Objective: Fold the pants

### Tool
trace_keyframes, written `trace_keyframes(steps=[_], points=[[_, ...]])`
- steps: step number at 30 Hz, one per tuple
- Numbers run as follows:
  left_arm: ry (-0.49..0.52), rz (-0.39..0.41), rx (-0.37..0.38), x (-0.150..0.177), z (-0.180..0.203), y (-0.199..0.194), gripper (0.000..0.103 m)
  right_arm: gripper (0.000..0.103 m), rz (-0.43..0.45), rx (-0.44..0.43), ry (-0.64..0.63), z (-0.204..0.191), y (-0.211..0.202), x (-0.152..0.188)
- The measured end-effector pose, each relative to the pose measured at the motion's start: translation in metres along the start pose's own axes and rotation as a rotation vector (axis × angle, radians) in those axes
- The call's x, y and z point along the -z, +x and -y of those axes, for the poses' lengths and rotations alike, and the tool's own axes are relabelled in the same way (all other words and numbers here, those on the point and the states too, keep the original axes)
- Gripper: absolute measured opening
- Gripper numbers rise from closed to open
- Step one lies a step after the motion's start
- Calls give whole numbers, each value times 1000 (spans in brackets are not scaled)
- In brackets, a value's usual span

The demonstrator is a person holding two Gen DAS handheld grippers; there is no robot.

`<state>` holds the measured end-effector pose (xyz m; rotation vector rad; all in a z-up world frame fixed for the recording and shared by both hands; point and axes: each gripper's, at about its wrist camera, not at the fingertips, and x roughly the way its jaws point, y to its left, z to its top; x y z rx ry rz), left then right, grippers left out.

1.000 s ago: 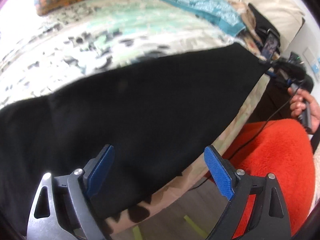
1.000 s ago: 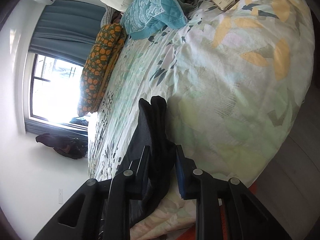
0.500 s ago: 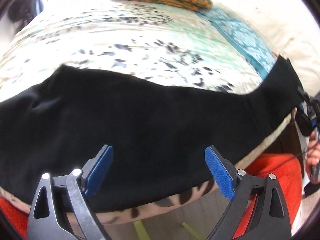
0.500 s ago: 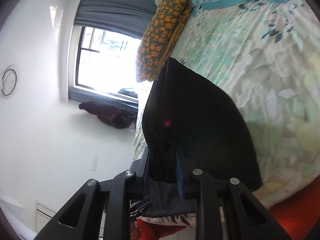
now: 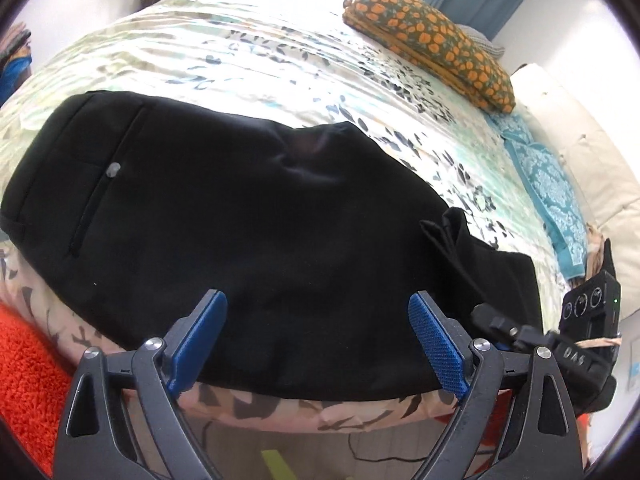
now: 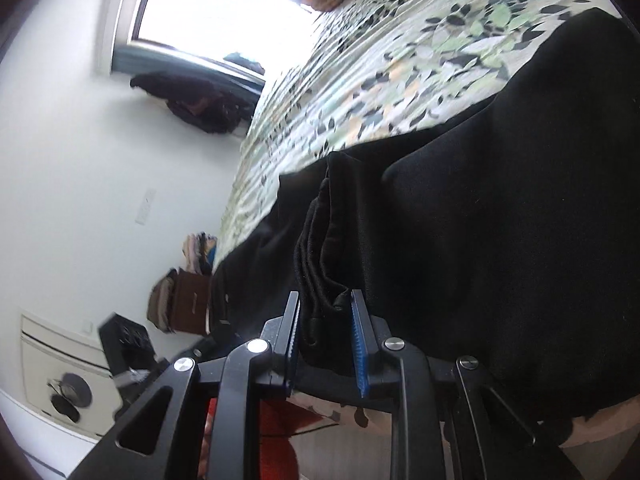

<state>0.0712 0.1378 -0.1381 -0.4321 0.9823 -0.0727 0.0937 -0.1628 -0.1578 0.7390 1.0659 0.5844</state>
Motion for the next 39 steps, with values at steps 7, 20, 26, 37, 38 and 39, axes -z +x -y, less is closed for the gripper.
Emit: trace_keyframes(steps=[7,20,26,37,38,39], points=[[36,0,81,4,18,-3,93,76,-72,312,-322,-38,-15,24],[425,-145,96,37,140,55,51,84,250,433,-270,4,-175,45],[438,-173,23,47,145,60,11,84,288,410,-229,7,-178,38],[421,-135,-50,51,117,45,12,87,229,622,-337,12,-143,14],[445,-131,-57,53,120,46,12,87,180,672,-362,15,-128,10],[465,-131,-63,54,123,46,17,87,132,722,-380,20,-112,6]])
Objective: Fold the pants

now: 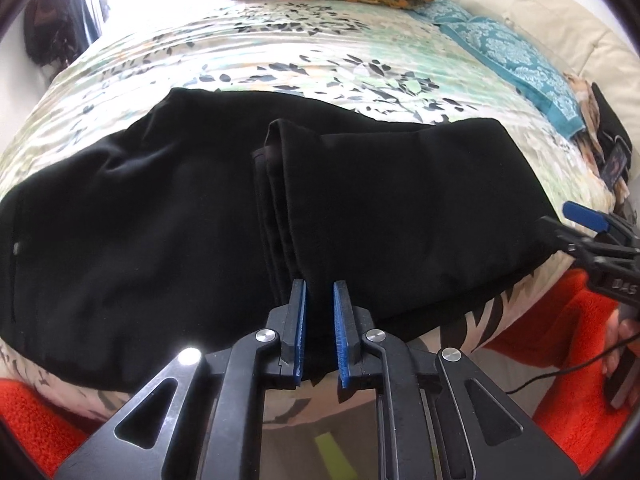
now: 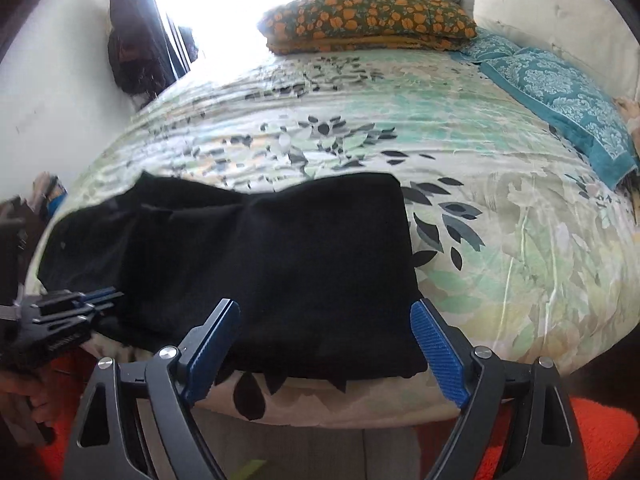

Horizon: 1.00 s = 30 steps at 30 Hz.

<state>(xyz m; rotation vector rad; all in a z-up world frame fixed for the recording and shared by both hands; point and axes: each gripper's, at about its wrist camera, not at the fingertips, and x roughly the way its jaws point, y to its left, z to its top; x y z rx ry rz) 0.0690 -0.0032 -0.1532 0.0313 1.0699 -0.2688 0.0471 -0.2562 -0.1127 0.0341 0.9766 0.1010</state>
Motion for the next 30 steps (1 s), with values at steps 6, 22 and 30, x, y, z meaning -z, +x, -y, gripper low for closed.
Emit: trace_keyframes(steps=[6,22,30], points=[[-162,75,-3,-6,-28,-27,67,89,-106,99,-88,-12,45,5],[51,43,24,-20,26,30,64,89,162,-36,-51,-13,-14,-3],[88,45,-8,-15,32,30,66,89,73,-87,-123,-37,9,3]])
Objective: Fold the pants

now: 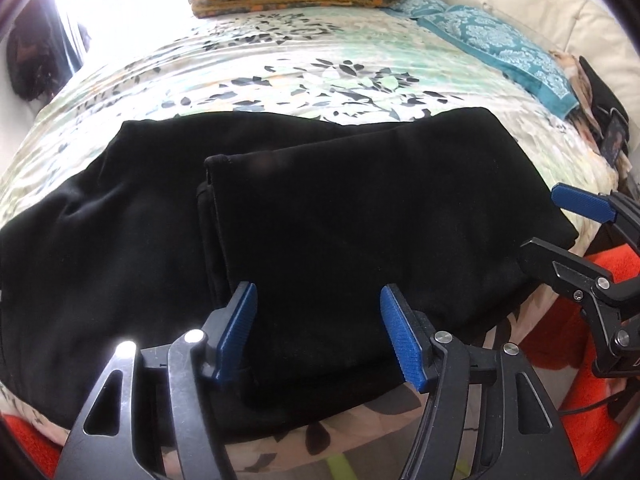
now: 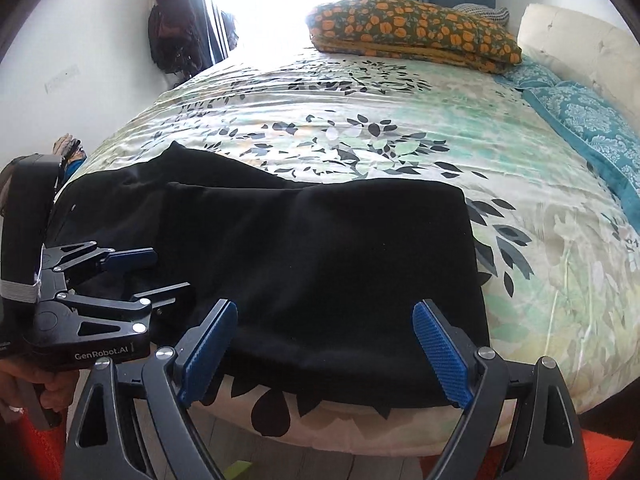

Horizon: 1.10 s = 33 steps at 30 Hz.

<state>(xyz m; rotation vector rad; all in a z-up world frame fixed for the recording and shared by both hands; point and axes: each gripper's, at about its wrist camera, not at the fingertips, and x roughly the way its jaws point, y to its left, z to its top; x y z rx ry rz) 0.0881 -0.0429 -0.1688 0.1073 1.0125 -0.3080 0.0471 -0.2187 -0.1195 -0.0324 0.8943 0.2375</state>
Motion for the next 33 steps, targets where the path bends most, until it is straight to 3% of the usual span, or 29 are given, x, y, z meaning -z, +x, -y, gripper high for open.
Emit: trace_keyframes(steps=[3,9,12,15,19,24,33], points=[[-10,-1,8,-1,-2,0,67,89,-12,-10,-25,-5,2,3],[-9,-7,10,-2,-3,0,67,89,-123,-19,-26,-4,24,15],[-22,-12,18,-3,-4,-2,67,89,-116,-21,-24,-4,22,15],[-58,-7,31,-4,-10,-12,78,89,-114,-25,-16,-3,21,15],[-111,29,51,-5,-27,-33,78,89,-96,-33,1,-1,17,12],[-205,68,56,-6,-61,-57,79,89,-58,-30,20,2,9,7],[-390,98,-1,-2,-133,-75,80,89,-11,-21,39,5,-1,3]])
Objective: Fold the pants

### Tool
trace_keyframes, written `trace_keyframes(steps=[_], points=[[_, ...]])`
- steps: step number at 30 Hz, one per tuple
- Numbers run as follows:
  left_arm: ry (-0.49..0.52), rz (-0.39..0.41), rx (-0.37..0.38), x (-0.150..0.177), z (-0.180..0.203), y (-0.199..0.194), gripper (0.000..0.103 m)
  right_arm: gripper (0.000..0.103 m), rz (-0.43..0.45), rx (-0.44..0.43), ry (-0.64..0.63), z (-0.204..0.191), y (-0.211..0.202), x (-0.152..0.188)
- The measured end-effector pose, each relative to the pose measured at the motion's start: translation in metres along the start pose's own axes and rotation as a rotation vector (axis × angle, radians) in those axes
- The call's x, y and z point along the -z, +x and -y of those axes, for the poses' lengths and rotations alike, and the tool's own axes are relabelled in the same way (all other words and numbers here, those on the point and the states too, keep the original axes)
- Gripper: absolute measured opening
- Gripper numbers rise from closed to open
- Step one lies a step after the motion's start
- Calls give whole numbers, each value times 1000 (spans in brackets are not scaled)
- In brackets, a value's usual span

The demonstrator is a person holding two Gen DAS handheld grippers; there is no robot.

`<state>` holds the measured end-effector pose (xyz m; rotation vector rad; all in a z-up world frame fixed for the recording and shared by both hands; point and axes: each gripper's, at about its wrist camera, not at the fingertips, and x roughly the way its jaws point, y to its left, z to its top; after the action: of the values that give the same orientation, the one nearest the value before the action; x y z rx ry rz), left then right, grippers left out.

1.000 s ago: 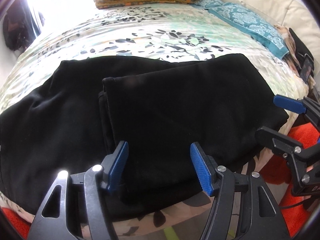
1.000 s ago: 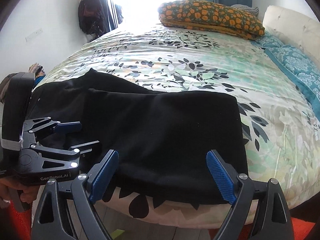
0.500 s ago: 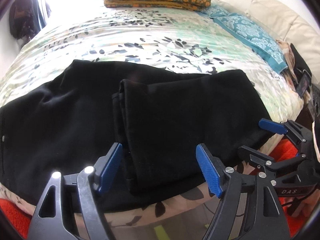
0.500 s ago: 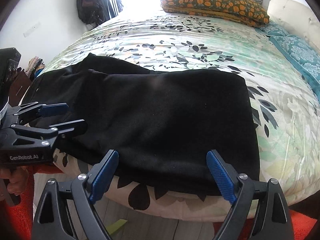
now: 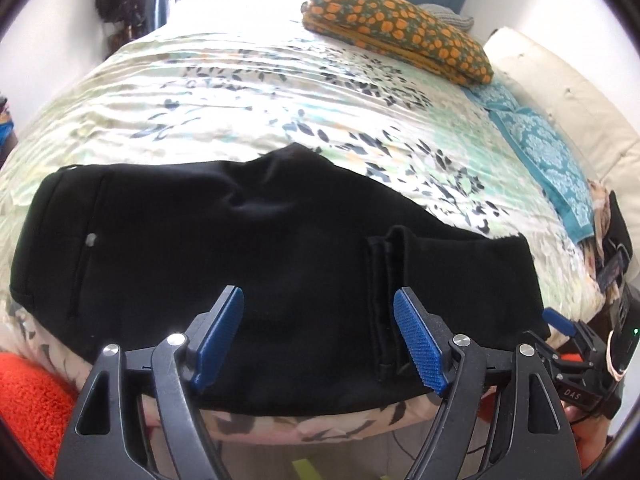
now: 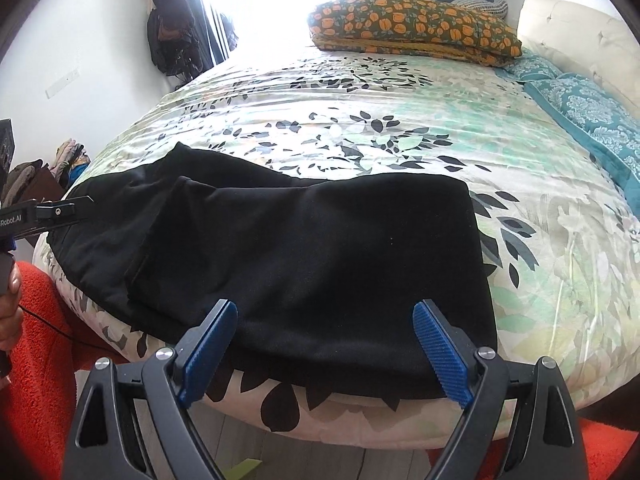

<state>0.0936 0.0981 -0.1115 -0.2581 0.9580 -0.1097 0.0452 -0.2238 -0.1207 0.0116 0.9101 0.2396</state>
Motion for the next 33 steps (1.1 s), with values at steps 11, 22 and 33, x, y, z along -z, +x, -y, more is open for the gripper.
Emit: trace_keyframes(steps=[11,22,33], points=[[-423,163,-39,-56,-188,-56,86,89,34,-3,53,13,-9,-1],[-345,-149,-145,-44,-274,22,86,89,1,-17,40,1,2,-1],[-341,-261,49,-37,-272,55,95,89,-22,-9,17,-7,11,0]])
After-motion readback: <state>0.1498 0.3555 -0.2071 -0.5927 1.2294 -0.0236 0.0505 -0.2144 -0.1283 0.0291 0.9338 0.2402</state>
